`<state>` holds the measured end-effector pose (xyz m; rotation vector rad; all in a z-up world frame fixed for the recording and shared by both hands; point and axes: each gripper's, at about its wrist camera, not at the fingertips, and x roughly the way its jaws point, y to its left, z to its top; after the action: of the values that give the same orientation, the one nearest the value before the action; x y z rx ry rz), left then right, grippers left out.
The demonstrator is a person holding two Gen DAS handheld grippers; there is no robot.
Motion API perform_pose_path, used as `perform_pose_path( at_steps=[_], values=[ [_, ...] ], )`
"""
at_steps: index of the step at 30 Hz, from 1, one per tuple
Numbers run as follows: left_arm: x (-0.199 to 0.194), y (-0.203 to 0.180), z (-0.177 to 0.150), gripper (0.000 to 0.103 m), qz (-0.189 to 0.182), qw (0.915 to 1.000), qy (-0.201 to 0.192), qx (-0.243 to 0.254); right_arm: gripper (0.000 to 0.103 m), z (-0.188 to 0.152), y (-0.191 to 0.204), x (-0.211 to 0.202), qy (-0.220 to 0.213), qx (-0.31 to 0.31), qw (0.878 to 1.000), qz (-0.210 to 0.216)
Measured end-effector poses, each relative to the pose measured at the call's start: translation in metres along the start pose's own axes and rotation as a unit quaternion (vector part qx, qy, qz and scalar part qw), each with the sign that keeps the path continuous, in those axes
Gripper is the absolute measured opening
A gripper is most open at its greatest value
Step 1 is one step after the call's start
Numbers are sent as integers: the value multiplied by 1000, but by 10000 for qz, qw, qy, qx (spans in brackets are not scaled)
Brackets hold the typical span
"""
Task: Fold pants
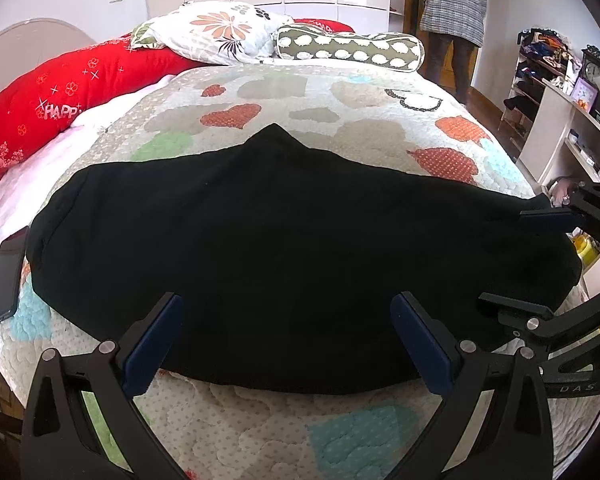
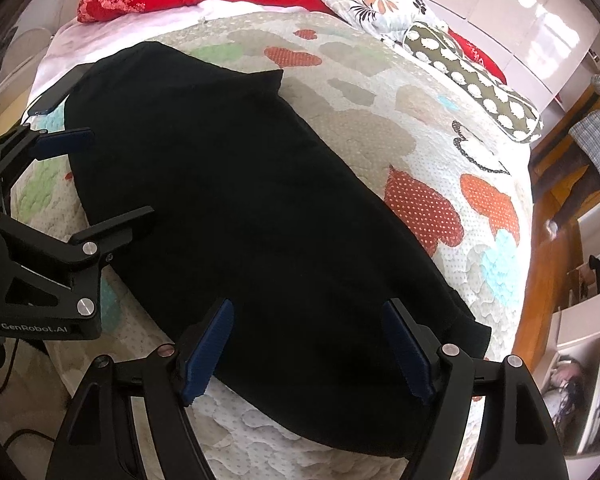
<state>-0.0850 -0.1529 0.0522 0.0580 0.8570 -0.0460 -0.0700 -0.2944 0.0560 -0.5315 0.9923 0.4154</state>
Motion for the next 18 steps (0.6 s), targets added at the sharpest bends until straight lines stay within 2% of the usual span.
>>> perform_pose_path(
  at_steps=[10,18],
  values=[
    [2,1,0,103,27,10000,5,13,79,7,9,3,70,-145,9999,59],
    [2,7,-1,103,63,10000,10,-37,79,17,23,8,275,-718,9970,-24]
  ],
)
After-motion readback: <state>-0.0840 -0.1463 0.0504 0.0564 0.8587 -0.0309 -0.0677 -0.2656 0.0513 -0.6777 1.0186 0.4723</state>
